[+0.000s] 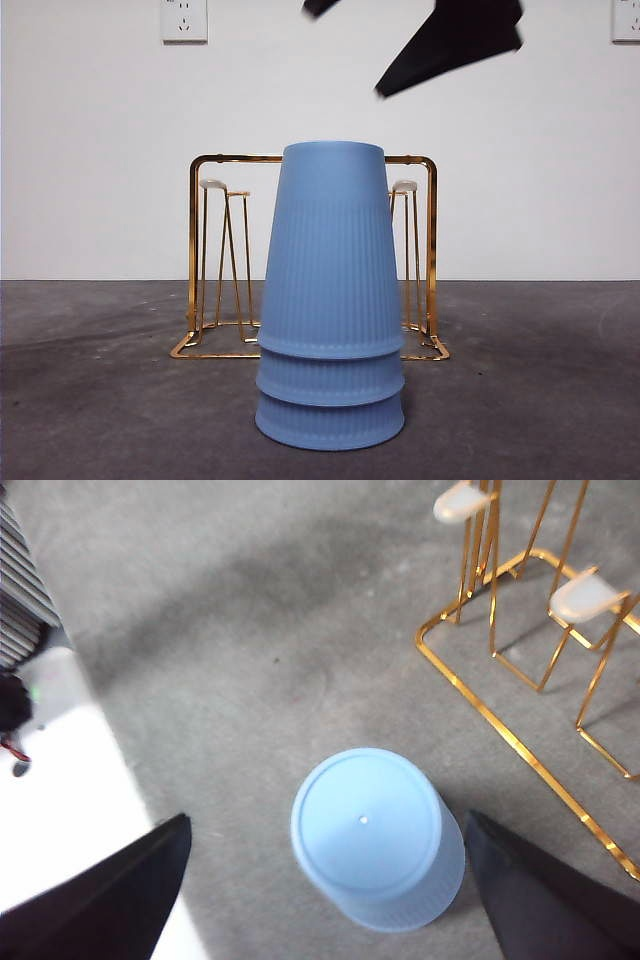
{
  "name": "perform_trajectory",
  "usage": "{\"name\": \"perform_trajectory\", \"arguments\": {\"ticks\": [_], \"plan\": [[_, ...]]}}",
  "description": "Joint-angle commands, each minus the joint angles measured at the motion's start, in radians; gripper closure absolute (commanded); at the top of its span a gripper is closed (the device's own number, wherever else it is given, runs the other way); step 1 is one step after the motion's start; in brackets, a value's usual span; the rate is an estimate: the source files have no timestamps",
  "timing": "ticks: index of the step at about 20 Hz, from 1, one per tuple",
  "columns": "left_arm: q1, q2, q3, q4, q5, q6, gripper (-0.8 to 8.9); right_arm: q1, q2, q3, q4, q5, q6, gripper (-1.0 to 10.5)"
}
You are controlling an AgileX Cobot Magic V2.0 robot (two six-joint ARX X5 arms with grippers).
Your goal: Pick the top cup and place it on cupholder, pick up the mid cup and place it on cupholder, last pick the bottom cup and place it on cupholder.
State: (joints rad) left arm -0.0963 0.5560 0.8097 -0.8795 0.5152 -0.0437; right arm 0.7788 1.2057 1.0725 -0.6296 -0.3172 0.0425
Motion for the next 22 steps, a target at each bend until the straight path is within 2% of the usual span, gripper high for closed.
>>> {"name": "perform_trajectory", "arguments": {"ticks": [1,7,15,22], "plan": [[-0.002,0.003,0.019,0.009,0.005,0.002,4.35,0.034,0.052,0.022,0.028,0.037,0.010,5.1],[-0.002,0.003,0.019,0.009,0.005,0.002,4.36,0.061,0.144,0.022,0.058,0.113,0.005,5.0],[-0.002,0.003,0.019,0.009,0.005,0.002,4.36,0.063,0.197,0.022,0.057,0.116,0.002,5.1],[-0.002,0.003,0.019,0.009,0.005,0.002,4.36,0.063,0.206,0.022,0.052,0.108,0.002,6.6]]}}
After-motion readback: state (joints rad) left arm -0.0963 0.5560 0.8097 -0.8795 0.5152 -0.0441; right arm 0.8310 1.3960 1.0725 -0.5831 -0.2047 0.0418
